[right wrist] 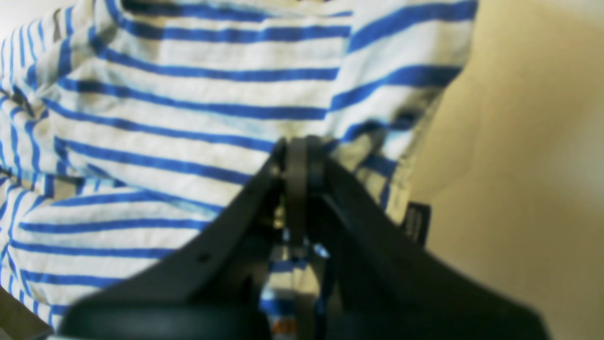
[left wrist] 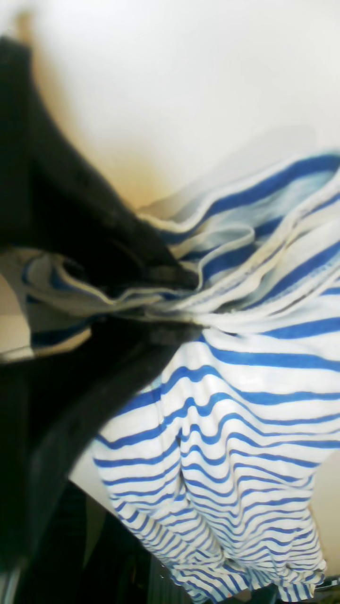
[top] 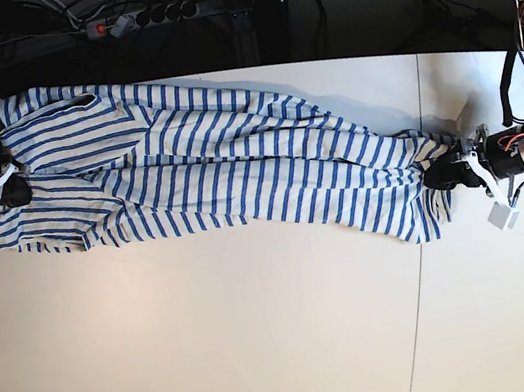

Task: Fold the T-shirt properly
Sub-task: 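Grasp the strip's end with the left gripper and lift it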

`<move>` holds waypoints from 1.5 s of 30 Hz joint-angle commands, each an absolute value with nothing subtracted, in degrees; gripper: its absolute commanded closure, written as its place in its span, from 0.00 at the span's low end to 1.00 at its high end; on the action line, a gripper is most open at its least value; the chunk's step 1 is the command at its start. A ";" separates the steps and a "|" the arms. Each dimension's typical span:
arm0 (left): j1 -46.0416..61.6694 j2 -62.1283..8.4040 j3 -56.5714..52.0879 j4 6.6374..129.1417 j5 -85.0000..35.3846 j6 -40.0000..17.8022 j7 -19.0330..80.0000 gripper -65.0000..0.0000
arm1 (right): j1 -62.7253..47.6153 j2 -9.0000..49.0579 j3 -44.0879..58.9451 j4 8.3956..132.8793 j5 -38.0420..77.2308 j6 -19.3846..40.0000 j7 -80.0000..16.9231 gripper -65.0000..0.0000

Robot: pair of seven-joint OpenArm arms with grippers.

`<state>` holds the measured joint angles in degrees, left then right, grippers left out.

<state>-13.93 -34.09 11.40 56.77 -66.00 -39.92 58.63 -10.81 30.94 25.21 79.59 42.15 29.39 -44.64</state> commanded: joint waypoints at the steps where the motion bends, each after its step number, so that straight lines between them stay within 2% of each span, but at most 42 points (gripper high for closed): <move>1: -14.28 -34.59 11.51 56.90 -61.95 -40.00 59.35 1.00 | -10.35 32.18 25.74 80.29 42.65 34.13 -43.94 1.00; 8: -14.33 -34.68 11.51 56.90 -54.78 -40.00 56.34 1.00 | -10.35 32.18 25.74 80.29 42.68 34.13 -43.90 1.00; 21: -14.59 -36.05 5.87 56.93 -55.48 -40.00 56.40 1.00 | -9.98 32.18 25.76 80.34 46.50 34.15 -43.51 1.00; 31: -14.59 -36.93 5.76 56.93 -55.00 -40.00 56.84 1.00 | -6.00 32.21 25.76 80.95 50.54 34.17 -44.01 1.00; 32: -14.59 -37.30 5.76 56.93 -55.00 -40.00 56.82 1.00 | -5.56 32.21 25.76 80.95 50.57 34.15 -44.01 0.97; 34: -14.59 -38.09 5.76 56.93 -55.00 -40.00 56.80 1.00 | -4.91 32.23 25.76 80.99 50.59 34.15 -44.14 0.80; 35: -14.59 -38.54 5.74 56.93 -55.00 -40.00 56.80 1.00 | -4.47 32.21 25.76 80.99 50.59 34.17 -44.14 0.76; 37: -14.59 -39.57 5.45 56.93 -54.98 -40.00 56.86 1.00 | -3.73 32.21 25.76 80.99 50.54 34.15 -43.97 0.77; 42: -14.59 -41.89 1.93 56.93 -55.02 -40.00 57.28 1.00 | -2.57 32.21 25.76 80.99 50.04 34.15 -43.90 0.99; 45: -14.59 -42.85 -1.61 56.93 -55.16 -40.00 58.33 1.00 | -2.37 32.21 25.76 80.99 49.01 34.13 -43.77 1.00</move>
